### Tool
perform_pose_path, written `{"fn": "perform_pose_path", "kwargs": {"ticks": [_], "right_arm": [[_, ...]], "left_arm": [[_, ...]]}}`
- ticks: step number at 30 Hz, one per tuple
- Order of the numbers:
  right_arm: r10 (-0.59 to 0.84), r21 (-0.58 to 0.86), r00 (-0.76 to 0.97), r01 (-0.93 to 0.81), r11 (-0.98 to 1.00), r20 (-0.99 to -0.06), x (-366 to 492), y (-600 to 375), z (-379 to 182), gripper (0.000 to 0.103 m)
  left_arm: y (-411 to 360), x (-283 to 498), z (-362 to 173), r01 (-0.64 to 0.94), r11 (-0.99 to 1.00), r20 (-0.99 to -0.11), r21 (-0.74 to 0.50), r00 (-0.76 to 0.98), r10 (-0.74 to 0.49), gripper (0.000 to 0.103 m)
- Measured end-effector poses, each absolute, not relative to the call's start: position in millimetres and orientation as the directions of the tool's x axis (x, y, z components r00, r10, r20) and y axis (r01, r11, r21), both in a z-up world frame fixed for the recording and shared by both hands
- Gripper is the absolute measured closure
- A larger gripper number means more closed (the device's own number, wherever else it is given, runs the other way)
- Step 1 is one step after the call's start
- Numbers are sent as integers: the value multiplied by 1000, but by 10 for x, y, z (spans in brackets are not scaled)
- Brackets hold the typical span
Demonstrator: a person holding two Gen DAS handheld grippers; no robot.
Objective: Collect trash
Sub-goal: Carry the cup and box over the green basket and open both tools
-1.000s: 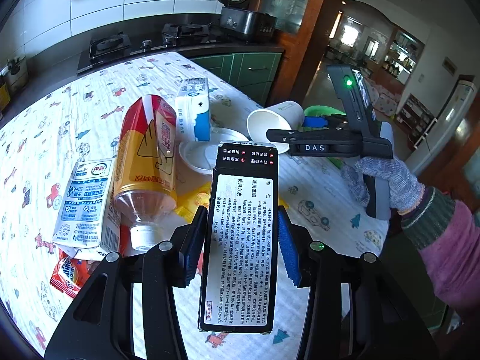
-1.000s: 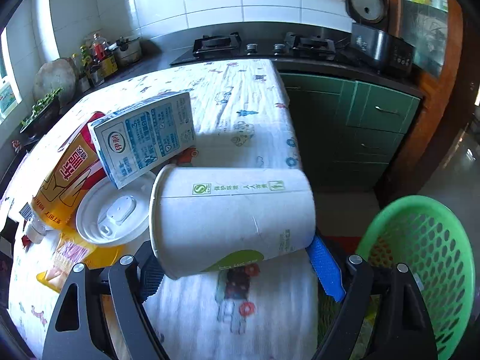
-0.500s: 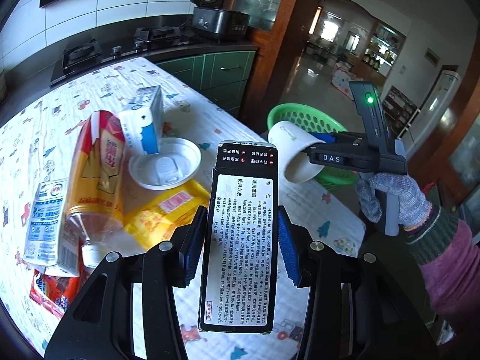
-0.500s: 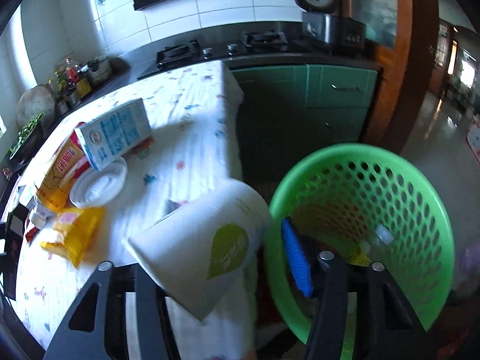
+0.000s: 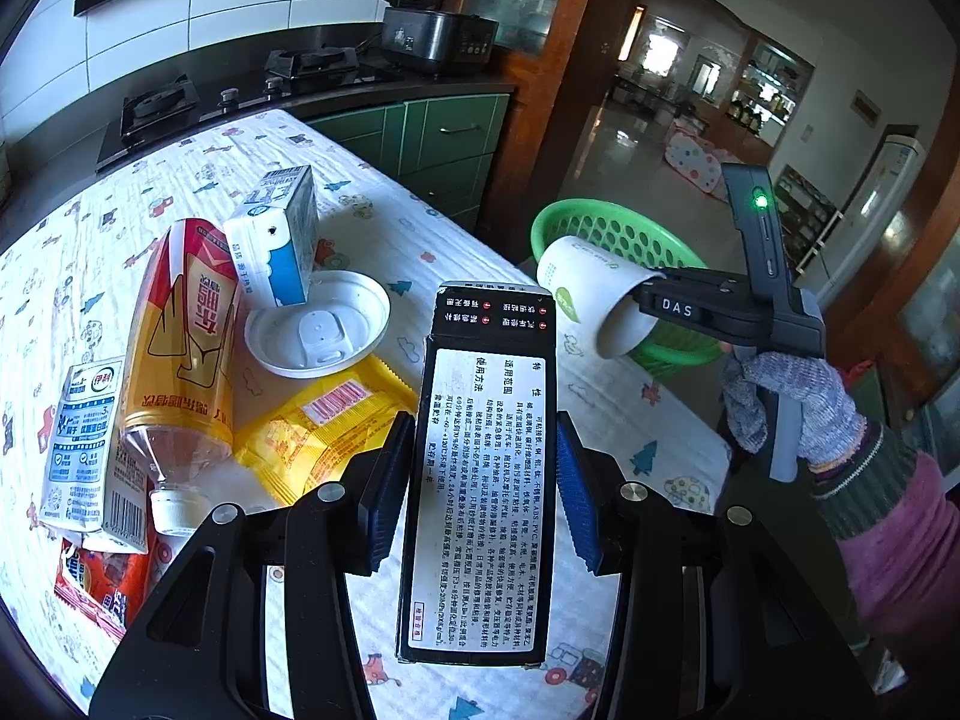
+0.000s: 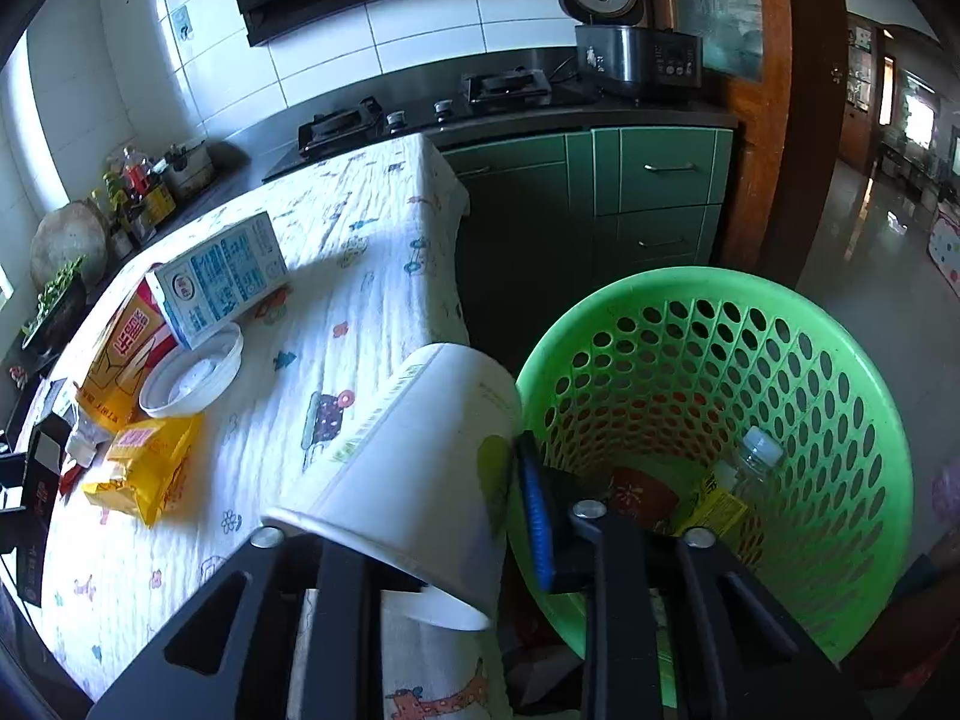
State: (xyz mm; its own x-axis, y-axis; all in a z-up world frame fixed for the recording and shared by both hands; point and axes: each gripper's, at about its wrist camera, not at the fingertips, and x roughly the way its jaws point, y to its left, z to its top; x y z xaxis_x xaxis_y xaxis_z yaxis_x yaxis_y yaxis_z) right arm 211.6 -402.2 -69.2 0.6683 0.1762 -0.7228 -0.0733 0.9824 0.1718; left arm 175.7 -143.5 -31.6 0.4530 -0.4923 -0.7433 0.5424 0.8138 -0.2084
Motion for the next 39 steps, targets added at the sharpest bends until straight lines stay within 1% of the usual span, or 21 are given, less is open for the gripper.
{"fn": "perform_pose_path", "kwargs": {"ticks": [3,7,11,17,18,19,21,26,33,38,39], "right_arm": [[163,172,678,-55,984,-717,2103,-4062,-670,100],[141,177,691,-19,984,-709,2074,-4200,-619,101],[92,160,677,38,986,-730,2079,-4424,-597,100],[-12,88,626,128,988,-780,2120,-4819,-669,88],[-32,73,618,144,987,-785,2127,-4887,-686,81],[-45,63,612,153,986,-789,2138,-4938,-701,77],[-63,50,604,170,984,-794,2142,-5034,-727,58],[-104,22,595,201,979,-797,2114,-5222,-775,43],[-119,30,611,229,973,-783,1877,-5416,-754,35],[-115,71,635,260,963,-764,1643,-5541,-701,32],[-113,79,640,263,962,-760,1600,-5555,-694,29]], "left_arm": [[-1467,1771,-302,547,810,-742,-211,451,-497,57],[-1571,1811,-274,563,800,-740,-205,446,-504,57],[-1738,1866,-248,588,783,-740,-203,432,-516,57],[-2107,2031,-209,631,746,-739,-215,394,-547,57],[-2178,2060,-199,638,740,-737,-212,393,-550,57],[-2243,2090,-194,644,734,-737,-215,386,-554,57],[-2392,2161,-204,652,724,-741,-226,367,-562,57],[-2794,2302,-213,677,701,-745,-225,343,-572,57],[-3296,2535,-309,686,686,-759,-243,307,-575,57],[-3610,2725,-446,663,696,-770,-276,281,-573,56],[-3658,2759,-475,660,696,-771,-283,275,-574,55]]}}
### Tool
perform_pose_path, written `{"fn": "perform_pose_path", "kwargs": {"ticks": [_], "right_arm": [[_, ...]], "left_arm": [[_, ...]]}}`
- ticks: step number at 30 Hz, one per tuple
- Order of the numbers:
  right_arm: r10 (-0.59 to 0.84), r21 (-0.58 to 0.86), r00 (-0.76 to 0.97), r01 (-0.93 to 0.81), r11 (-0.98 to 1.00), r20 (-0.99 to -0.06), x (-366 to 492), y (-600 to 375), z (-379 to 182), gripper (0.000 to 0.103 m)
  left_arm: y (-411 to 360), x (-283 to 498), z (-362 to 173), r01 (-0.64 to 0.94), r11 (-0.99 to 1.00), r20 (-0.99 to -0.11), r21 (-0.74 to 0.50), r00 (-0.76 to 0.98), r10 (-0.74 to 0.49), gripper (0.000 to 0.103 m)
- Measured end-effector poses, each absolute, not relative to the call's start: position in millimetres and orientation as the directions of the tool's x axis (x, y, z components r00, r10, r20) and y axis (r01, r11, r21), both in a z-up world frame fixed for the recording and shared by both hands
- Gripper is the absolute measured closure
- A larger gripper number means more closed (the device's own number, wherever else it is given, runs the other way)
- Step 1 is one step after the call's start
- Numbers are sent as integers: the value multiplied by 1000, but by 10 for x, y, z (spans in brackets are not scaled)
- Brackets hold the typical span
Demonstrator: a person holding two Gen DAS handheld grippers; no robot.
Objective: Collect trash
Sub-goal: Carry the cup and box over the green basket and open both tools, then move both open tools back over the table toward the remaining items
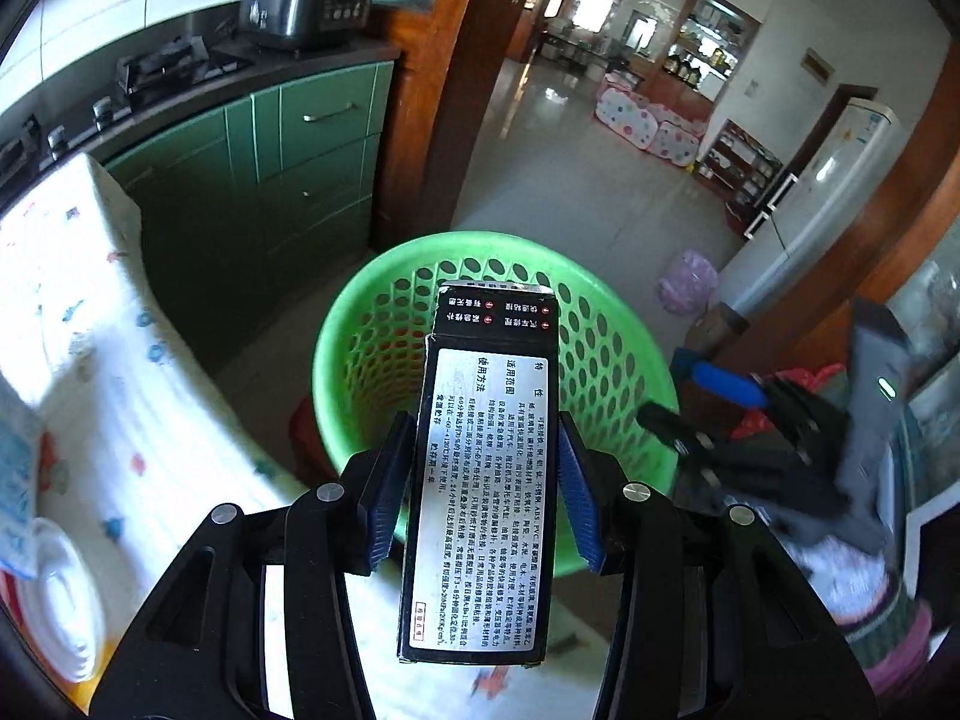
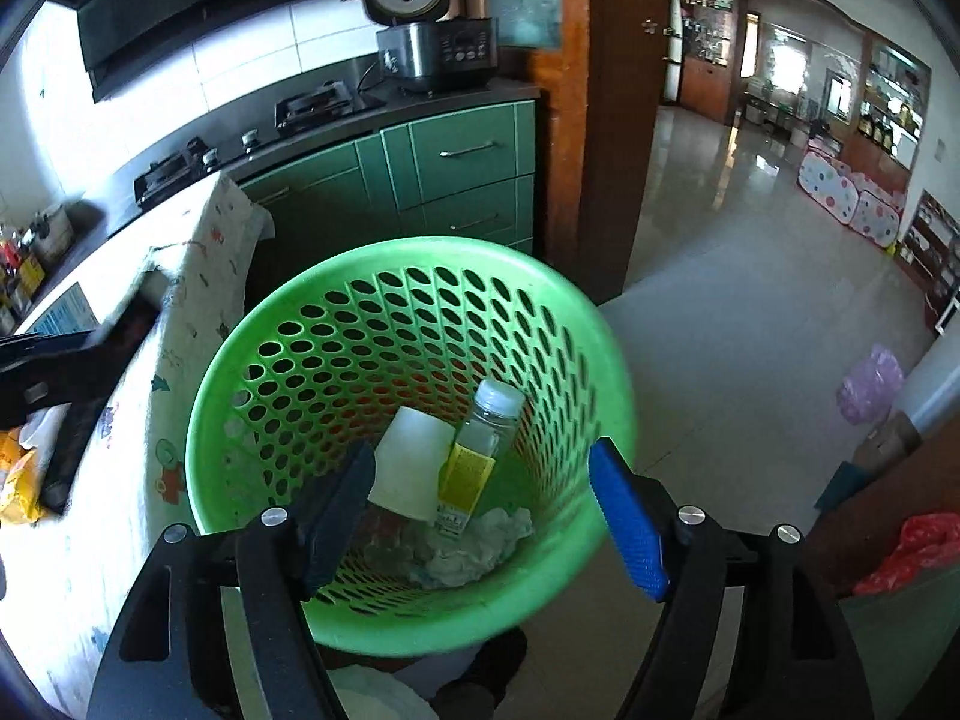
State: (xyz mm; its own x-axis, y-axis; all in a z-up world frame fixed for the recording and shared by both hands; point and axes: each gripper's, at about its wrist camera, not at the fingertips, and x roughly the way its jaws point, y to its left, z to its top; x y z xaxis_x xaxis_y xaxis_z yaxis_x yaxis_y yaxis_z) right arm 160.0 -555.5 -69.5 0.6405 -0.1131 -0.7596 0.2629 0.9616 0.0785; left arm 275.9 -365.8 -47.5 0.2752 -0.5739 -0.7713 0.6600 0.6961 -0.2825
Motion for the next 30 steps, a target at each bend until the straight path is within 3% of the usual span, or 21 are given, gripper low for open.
{"fn": "perform_pose_path", "kwargs": {"ticks": [4,9,13,30], "right_arm": [[-100,109,662,266,958,-743,1423,-5595,-680,27],[-78,136,671,261,956,-737,1301,-5601,-701,26],[-61,156,679,254,955,-732,1217,-5564,-718,26],[80,240,734,116,964,-675,1021,-4750,-501,19]], "left_arm": [[-3826,2813,-595,652,709,-783,-270,280,-556,55],[-3922,2845,-720,631,722,-797,-284,263,-543,43],[-3859,2813,-745,631,726,-806,-274,261,-531,42],[-2338,2342,-300,514,834,-765,-199,451,-460,42]]}}
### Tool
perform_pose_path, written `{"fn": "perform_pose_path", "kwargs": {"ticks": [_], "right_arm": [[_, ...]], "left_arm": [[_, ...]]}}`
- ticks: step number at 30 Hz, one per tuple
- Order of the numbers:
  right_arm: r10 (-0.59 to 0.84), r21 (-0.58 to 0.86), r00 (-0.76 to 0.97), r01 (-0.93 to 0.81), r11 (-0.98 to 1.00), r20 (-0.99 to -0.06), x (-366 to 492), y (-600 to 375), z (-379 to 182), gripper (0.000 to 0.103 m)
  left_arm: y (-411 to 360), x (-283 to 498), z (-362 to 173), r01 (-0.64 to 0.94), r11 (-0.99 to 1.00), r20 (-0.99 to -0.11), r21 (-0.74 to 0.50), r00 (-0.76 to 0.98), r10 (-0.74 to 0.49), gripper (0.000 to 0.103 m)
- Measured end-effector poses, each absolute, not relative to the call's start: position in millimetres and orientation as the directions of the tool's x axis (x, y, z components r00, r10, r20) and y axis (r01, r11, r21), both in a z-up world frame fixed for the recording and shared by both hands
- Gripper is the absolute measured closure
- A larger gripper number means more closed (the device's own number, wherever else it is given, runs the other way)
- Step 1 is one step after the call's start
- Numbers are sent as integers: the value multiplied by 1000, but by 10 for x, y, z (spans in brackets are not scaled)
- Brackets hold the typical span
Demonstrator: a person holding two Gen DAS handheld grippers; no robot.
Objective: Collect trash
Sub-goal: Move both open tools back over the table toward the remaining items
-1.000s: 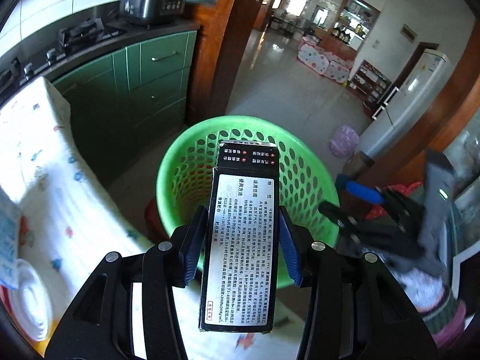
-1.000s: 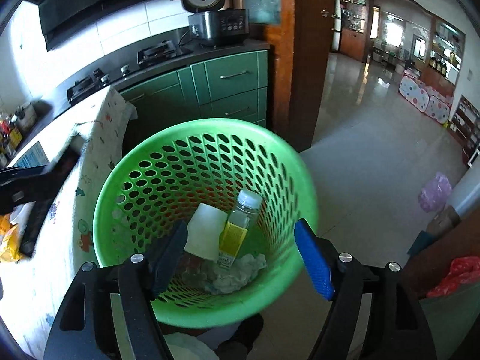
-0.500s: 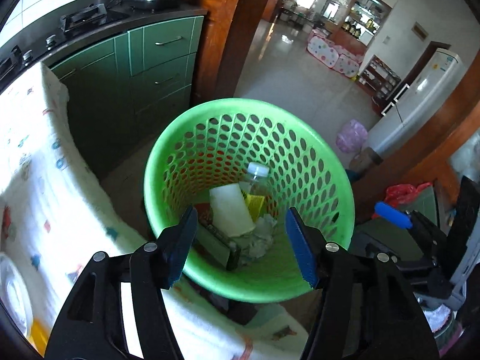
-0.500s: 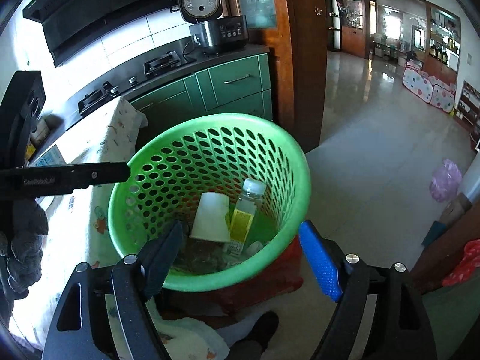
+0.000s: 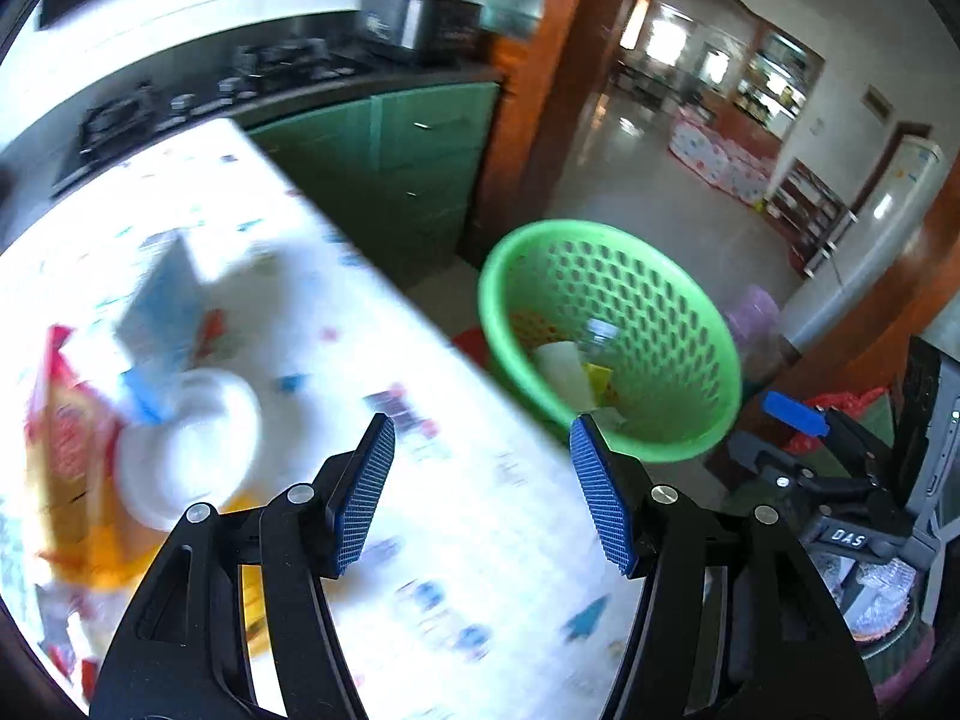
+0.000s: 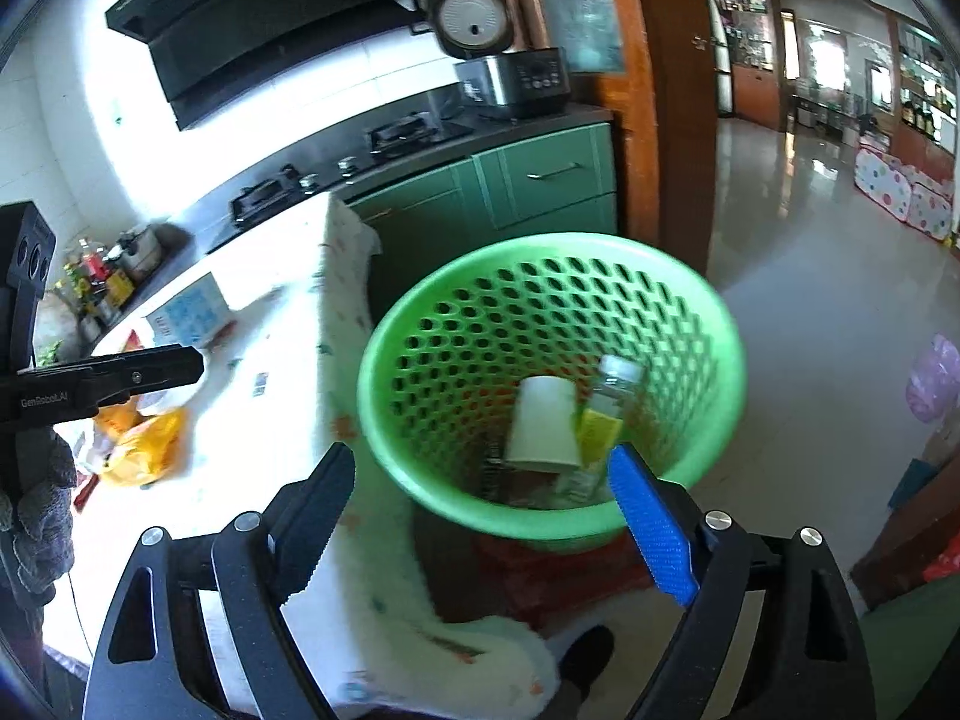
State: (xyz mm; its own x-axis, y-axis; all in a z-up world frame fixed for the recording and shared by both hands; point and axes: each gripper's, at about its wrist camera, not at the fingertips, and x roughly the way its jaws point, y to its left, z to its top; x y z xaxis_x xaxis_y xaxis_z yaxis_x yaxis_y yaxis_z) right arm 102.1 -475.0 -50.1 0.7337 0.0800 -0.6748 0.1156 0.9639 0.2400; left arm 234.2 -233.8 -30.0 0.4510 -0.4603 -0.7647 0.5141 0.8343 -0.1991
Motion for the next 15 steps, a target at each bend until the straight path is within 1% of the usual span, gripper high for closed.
{"fn": "perform_pose_path", "kwargs": {"ticks": [9,15], "right_arm": [[177,259,737,-3,966,-652,1063,-4071,-385,17],[249,260,714,-96,961,-654,1182,-3564,-357,17]], "left_arm": [[-1322,2231,-190,381,904,-739,-197,548,-392,42],[-734,2215,-171,303,930,-722,-208,594,-355,42]]}}
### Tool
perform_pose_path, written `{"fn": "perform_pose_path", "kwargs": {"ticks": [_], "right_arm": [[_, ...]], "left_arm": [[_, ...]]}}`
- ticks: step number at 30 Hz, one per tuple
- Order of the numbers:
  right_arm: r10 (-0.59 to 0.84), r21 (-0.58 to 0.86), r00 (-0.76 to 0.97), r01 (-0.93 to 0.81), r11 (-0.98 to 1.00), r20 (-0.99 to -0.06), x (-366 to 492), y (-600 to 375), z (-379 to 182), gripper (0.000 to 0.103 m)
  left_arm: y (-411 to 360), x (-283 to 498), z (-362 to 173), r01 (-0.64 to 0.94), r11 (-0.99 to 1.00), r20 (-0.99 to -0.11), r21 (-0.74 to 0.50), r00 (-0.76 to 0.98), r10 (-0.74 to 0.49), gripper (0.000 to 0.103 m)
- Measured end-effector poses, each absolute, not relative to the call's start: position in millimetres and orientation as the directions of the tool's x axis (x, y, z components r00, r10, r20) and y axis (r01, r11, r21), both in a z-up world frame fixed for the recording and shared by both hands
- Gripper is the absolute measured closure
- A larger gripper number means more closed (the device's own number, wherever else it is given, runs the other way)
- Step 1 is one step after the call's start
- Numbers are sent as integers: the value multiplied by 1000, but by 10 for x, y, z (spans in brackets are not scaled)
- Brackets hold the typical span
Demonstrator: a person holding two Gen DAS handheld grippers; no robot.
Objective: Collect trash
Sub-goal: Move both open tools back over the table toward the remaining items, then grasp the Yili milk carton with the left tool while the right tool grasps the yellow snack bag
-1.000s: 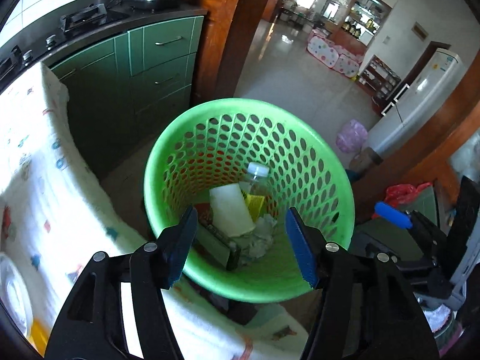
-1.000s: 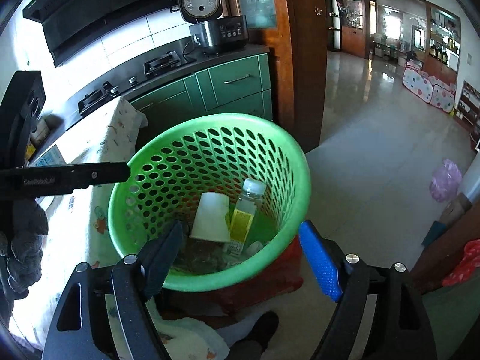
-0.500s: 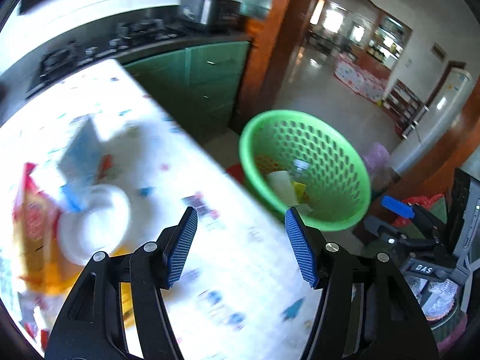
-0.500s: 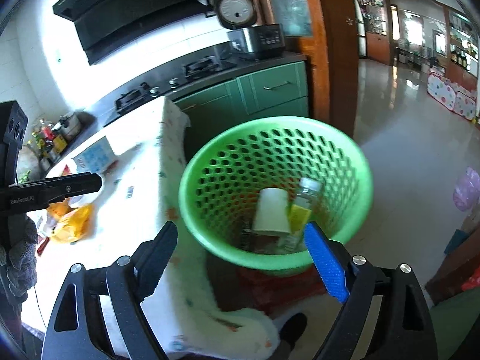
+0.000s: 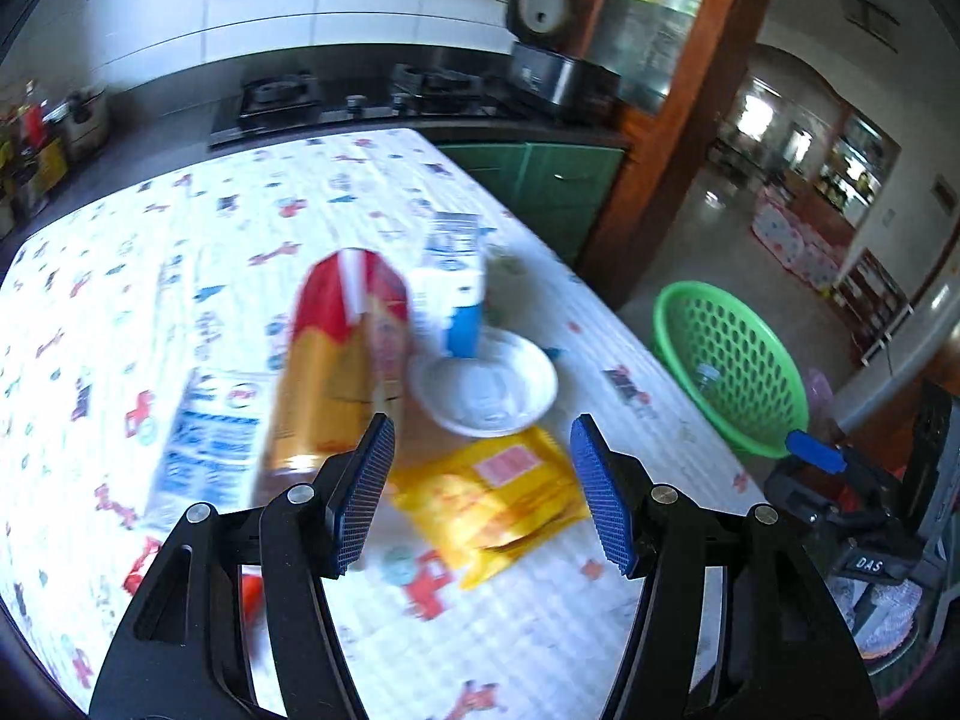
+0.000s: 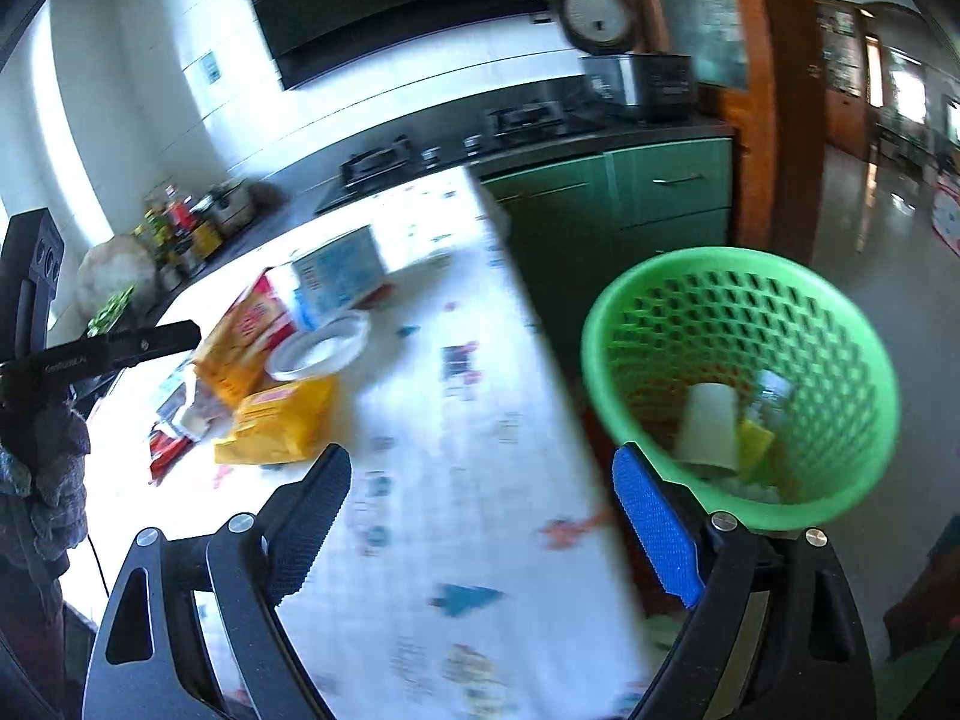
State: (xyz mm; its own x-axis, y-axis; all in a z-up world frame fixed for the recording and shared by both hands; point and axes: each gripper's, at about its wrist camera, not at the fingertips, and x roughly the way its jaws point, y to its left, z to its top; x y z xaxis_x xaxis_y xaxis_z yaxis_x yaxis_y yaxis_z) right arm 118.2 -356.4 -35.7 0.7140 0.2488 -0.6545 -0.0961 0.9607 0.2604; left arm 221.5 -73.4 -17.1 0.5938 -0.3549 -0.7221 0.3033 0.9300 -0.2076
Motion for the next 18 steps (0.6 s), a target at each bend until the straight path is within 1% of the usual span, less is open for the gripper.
{"fn": "perform_pose_path", "kwargs": {"ticks": [5,10,18], "right_arm": [[322,270,680,-186,945,-659,1317,-3072,-364,16],[363,264,647,-248,932,-670,1443,-2648,-412,14],[388,289,593,-260,921,-705,1678,-2295,-549,10]], "left_arm": [[-377,2197,-237,263,945,-733,-193,601,-317,42],[-126,2241,-279,238,954,-746,-180,599,-290,42],[247,2320,-352,213,962,-758,-174,594,-268,42]]}}
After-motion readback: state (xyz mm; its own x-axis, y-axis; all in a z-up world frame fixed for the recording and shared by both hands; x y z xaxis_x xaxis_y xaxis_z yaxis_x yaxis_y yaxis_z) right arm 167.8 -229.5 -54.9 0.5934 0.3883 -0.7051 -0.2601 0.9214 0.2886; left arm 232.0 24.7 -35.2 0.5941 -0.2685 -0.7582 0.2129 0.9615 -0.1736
